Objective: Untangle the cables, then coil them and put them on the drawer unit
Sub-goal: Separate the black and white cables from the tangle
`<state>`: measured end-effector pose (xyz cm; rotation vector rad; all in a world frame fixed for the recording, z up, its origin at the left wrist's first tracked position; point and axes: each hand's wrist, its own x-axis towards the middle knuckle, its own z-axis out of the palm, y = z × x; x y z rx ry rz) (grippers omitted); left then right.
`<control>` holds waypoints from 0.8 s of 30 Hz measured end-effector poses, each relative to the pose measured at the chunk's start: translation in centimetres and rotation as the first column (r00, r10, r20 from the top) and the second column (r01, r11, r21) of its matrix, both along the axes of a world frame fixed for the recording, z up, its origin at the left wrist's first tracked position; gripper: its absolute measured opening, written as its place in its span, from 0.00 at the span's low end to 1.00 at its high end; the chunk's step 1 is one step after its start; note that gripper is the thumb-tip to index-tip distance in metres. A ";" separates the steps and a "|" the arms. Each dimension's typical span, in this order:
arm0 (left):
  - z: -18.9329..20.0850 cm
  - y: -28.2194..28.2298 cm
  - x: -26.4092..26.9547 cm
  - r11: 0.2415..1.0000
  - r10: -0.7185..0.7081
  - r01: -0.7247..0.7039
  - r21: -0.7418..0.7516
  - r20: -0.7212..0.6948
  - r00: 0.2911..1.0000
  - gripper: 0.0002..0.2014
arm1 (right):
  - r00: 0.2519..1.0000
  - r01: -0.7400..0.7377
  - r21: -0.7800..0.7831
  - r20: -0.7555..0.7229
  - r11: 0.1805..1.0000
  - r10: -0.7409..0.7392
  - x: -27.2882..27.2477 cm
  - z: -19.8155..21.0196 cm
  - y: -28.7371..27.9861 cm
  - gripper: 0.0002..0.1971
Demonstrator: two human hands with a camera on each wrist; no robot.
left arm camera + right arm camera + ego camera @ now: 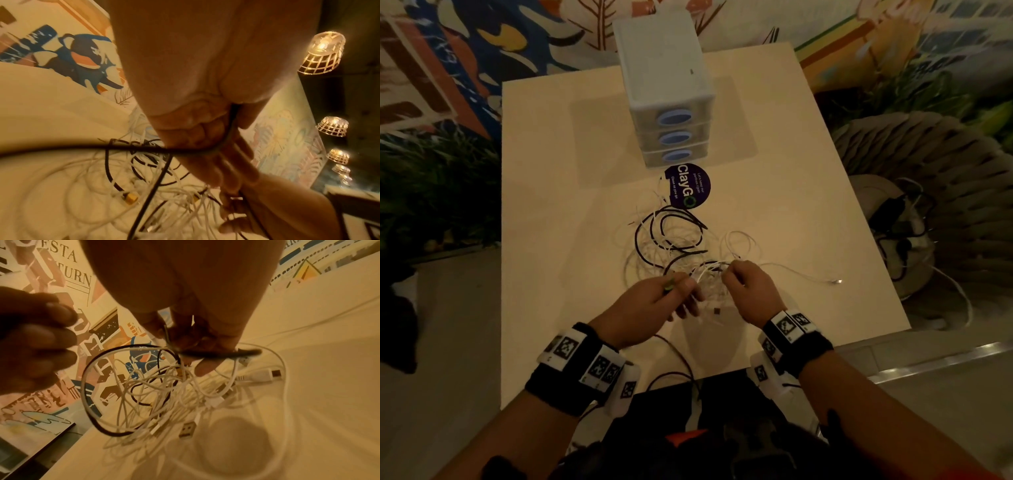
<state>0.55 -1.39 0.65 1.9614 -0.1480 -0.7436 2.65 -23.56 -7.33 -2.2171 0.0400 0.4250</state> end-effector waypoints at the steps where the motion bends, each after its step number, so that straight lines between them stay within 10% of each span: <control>1: -0.4 -0.4 0.1 0.998 -0.046 0.047 0.029 -0.025 0.999 0.18 | 1.000 0.000 0.017 0.017 1.000 0.000 0.2 0.0 0.0 0.18; 8: -1.7 -2.8 1.3 0.947 -0.167 0.153 0.283 0.024 0.986 0.26 | 0.997 0.082 0.143 -0.003 0.986 -0.083 1.3 -0.3 -0.9 0.24; 17: -4.2 -3.2 2.6 0.878 -0.195 0.164 0.450 0.023 0.981 0.23 | 0.941 0.338 0.569 -0.225 0.750 -0.253 1.6 1.3 -1.9 0.14; 24: -3.5 -4.5 3.0 0.917 0.001 -0.075 0.391 0.188 0.982 0.18 | 0.989 0.145 0.579 -0.062 0.803 -0.135 3.1 3.8 -3.0 0.17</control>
